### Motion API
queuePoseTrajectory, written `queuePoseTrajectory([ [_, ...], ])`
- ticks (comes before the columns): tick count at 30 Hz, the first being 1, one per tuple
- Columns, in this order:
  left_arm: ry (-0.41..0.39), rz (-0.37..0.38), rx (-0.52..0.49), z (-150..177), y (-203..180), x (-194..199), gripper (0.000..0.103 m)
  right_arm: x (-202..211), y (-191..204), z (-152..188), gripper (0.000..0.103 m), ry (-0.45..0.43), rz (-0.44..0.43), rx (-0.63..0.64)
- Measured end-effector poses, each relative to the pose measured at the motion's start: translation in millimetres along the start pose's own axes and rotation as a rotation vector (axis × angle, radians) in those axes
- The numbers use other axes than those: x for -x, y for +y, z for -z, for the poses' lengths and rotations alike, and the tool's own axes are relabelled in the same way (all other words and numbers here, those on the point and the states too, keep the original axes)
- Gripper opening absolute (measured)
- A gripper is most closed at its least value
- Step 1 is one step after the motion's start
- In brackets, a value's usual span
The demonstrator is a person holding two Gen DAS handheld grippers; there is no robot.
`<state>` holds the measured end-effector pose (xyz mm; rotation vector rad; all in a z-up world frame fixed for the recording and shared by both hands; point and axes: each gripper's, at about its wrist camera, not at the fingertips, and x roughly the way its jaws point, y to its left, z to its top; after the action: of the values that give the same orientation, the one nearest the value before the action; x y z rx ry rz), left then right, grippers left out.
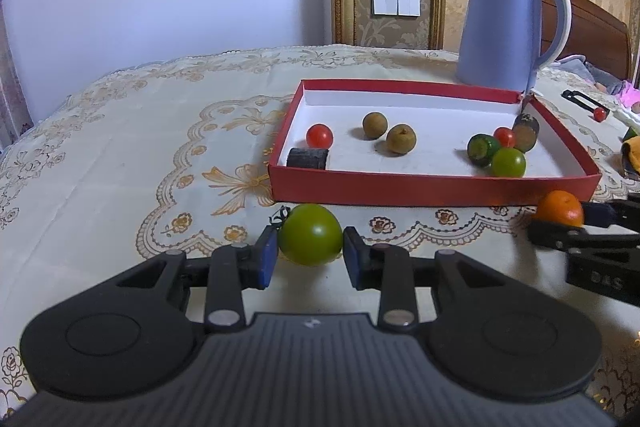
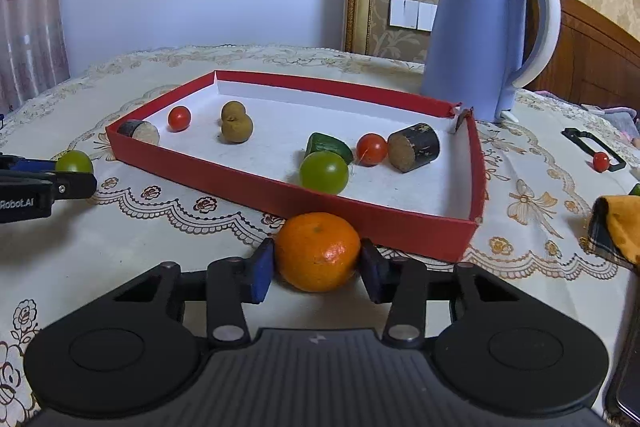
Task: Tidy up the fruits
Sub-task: 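Drop the green tomato in the tray with the left tool while the right tool holds the mandarin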
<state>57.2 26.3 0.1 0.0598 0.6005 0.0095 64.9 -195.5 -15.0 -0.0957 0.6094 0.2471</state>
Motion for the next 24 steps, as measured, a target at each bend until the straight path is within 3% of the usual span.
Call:
queuePoseTrajectory([
  [11, -0.002, -0.04, -0.039, -19, -20, -8, 0.032, 54, -11, 18, 0.044, -0.125, -0.037, -0.063],
  [24, -0.022, -0.075, -0.09, -64, -54, -38, 0.032, 82, -26, 29, 0.044, -0.187, -0.077, -0.108],
])
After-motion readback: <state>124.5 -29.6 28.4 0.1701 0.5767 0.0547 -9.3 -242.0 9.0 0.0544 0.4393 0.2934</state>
